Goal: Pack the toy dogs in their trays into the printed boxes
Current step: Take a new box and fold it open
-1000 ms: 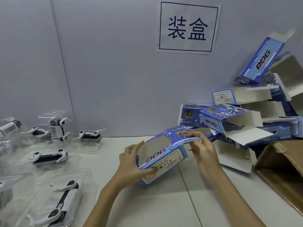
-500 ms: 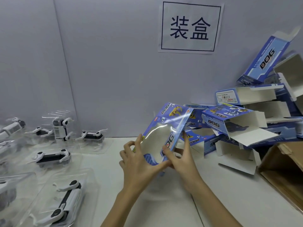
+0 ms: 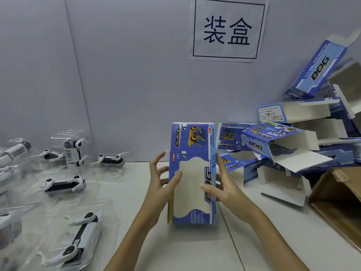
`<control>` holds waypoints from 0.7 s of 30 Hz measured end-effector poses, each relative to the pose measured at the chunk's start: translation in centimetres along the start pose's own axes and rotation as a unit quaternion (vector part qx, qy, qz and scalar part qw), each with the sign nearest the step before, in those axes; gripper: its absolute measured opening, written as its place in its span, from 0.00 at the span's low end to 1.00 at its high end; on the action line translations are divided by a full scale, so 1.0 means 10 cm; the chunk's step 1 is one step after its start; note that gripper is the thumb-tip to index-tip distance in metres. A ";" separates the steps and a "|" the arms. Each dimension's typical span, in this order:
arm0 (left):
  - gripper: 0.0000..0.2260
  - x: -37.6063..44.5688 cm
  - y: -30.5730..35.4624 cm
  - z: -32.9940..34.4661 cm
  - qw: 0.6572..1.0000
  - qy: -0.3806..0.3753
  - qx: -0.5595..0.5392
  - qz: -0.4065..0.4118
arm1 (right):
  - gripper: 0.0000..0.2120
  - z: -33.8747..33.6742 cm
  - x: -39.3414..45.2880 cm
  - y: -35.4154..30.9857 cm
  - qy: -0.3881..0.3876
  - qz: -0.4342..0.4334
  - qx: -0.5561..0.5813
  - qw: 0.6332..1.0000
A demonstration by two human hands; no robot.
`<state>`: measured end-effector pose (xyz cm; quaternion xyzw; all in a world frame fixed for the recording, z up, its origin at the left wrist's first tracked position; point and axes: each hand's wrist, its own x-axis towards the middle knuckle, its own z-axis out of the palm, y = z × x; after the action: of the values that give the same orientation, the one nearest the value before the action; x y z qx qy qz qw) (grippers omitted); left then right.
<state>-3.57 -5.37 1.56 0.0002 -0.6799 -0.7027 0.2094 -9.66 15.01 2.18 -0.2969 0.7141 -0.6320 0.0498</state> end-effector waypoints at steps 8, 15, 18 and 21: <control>0.34 0.03 0.01 -0.04 0.996 -0.087 -0.024 -0.019 | 0.35 0.25 -0.01 -0.02 0.100 -0.077 -0.015 0.992; 0.26 0.00 0.01 0.01 0.997 -0.072 0.009 0.012 | 0.27 0.30 -0.01 -0.03 0.075 -0.070 -0.017 0.995; 0.24 0.01 0.03 -0.01 0.998 -0.061 0.014 0.023 | 0.27 0.30 -0.02 -0.06 0.073 -0.086 -0.025 0.993; 0.22 0.00 0.04 -0.01 0.998 -0.051 0.028 0.028 | 0.27 0.32 -0.03 -0.07 0.075 -0.094 -0.038 0.992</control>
<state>-3.40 -5.49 1.93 -0.0488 -0.7087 -0.6767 0.1934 -7.73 12.37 2.16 -0.3165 0.7084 -0.6264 -0.0750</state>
